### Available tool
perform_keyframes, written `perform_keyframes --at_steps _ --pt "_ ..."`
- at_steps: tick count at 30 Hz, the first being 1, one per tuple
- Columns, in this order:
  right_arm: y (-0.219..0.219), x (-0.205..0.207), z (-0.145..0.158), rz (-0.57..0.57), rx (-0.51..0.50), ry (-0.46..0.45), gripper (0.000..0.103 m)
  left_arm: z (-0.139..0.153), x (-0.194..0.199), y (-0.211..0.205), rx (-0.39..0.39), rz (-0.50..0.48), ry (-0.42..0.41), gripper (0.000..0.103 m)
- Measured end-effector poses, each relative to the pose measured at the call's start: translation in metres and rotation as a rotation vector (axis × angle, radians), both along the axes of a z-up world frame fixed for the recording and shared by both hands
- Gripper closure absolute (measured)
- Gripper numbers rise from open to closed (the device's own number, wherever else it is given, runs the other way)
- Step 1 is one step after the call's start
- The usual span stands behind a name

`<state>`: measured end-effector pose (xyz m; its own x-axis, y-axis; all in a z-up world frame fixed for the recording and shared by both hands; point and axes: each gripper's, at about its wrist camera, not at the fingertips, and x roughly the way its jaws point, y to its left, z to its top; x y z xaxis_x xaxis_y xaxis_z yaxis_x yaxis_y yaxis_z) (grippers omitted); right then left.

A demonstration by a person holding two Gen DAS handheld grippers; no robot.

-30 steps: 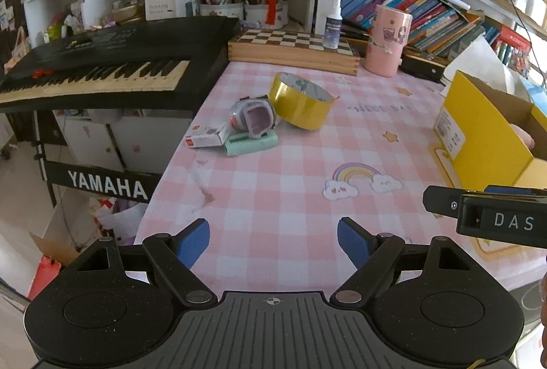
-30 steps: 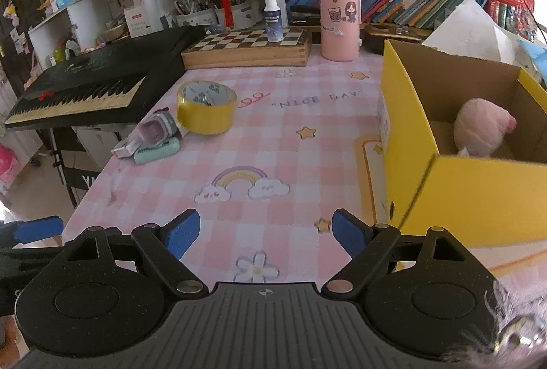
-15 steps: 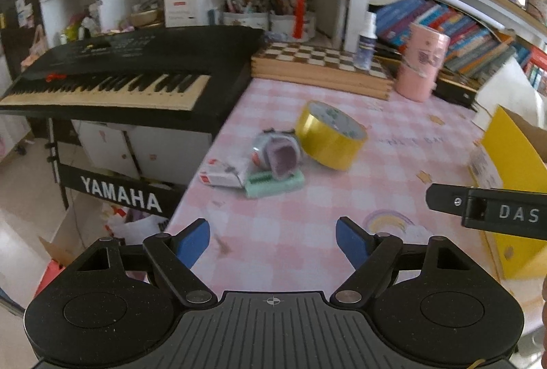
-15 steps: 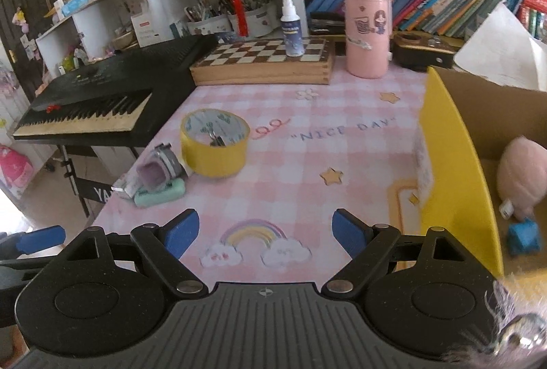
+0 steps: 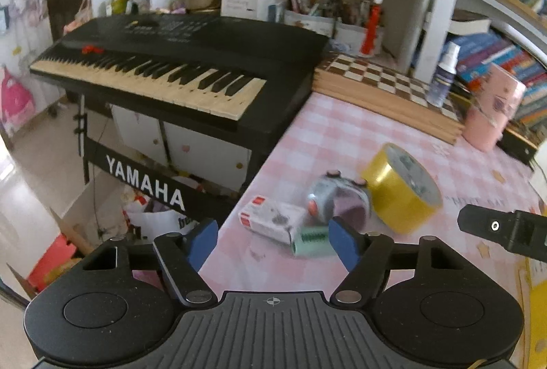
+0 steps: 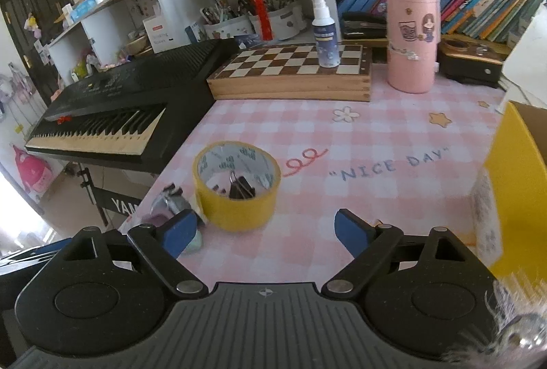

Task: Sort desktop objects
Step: 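Close the right tool on the yellow tape roll while the left tool reaches the white cat box, then close the left tool on the white cat-print box while the right tool lifts the tape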

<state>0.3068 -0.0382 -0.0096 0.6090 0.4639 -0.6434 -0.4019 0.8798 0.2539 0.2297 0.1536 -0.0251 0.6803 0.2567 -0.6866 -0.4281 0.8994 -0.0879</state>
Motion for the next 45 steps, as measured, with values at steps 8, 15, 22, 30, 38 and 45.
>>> perform_keyframes --at_steps 8,15,22,30,38,45 --pt "0.023 0.028 -0.007 0.036 0.015 0.016 0.01 -0.023 0.034 0.013 0.024 -0.029 0.052 0.036" --pt "0.039 0.049 -0.019 0.045 0.02 0.049 0.004 -0.033 0.046 0.02 0.02 -0.048 0.075 0.04" --pt "0.052 0.065 -0.032 0.045 0.004 0.072 0.004 -0.041 0.05 0.019 0.019 -0.067 0.1 0.042" --pt "0.059 0.076 -0.042 0.055 0.004 0.104 0.004 -0.046 0.058 0.017 0.061 -0.101 0.117 0.042" --pt "0.06 0.076 -0.041 0.094 0.018 0.094 0.019 -0.047 0.059 0.016 0.076 -0.121 0.114 0.043" --pt "0.051 0.066 -0.028 0.094 0.007 0.032 0.019 -0.03 0.044 0.012 0.03 -0.119 0.06 0.043"
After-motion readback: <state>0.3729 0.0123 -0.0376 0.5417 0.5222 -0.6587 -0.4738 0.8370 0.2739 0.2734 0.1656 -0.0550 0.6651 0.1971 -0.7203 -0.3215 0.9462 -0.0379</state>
